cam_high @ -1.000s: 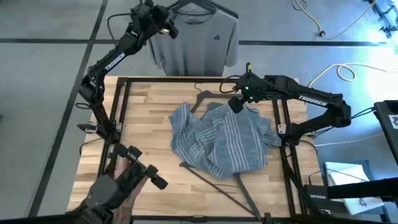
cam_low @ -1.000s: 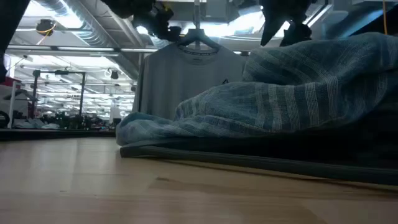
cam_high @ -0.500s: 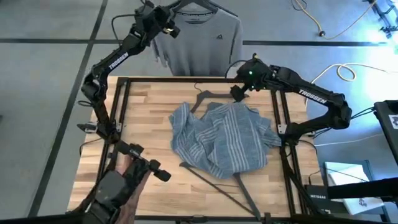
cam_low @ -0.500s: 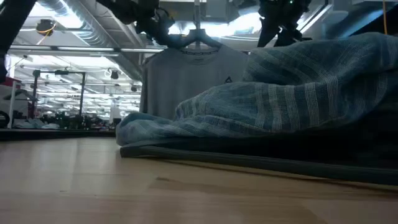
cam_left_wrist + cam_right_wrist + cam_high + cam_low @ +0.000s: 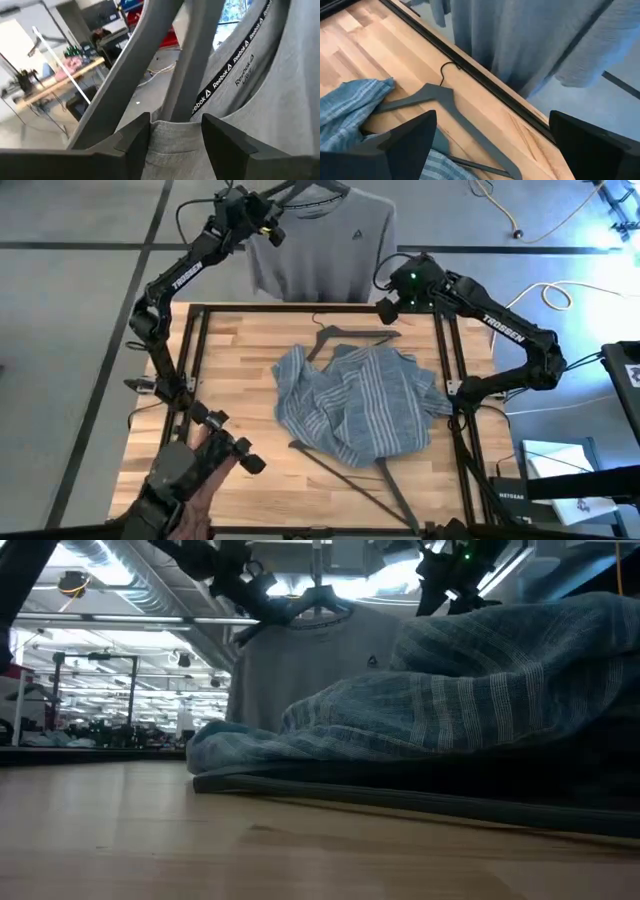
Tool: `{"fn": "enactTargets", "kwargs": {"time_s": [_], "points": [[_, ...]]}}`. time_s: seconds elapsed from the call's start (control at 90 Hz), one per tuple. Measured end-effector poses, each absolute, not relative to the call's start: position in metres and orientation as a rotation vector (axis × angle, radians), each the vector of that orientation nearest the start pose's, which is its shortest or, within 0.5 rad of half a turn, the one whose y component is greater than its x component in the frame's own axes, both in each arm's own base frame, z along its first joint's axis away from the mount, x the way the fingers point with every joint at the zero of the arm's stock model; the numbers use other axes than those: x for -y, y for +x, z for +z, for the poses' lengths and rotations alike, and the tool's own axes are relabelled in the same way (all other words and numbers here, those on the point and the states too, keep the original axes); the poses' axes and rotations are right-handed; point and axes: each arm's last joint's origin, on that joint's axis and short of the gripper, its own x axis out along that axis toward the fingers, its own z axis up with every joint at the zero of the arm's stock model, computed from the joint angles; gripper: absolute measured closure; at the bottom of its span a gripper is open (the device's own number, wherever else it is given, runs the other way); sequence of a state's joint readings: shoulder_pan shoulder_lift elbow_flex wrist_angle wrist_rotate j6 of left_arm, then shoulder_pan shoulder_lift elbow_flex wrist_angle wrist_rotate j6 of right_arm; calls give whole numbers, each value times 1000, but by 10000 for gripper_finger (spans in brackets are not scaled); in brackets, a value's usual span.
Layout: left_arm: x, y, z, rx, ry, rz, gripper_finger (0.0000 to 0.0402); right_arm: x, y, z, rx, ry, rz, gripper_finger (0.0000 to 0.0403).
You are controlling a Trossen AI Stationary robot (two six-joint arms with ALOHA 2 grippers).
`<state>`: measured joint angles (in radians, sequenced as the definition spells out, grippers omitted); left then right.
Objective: Unhang clothes
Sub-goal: Unhang the shirt
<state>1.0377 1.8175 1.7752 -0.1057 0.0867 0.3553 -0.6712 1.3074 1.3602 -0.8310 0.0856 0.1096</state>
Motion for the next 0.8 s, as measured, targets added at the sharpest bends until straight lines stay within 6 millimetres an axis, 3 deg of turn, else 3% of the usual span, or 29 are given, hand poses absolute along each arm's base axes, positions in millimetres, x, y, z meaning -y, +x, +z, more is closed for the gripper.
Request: {"fn": "enactTargets", "kwargs": {"time_s": [0.144, 0.456, 0.8], "points": [[-369, 214, 393, -240, 124, 824, 240, 167, 201, 363, -725, 328, -760, 36], [-361, 220, 394, -160, 61, 481, 240, 167, 202, 363, -725, 329, -744, 36], [-361, 219, 395, -138, 16, 437, 241, 165, 203, 363, -727, 333, -709, 36]]}}
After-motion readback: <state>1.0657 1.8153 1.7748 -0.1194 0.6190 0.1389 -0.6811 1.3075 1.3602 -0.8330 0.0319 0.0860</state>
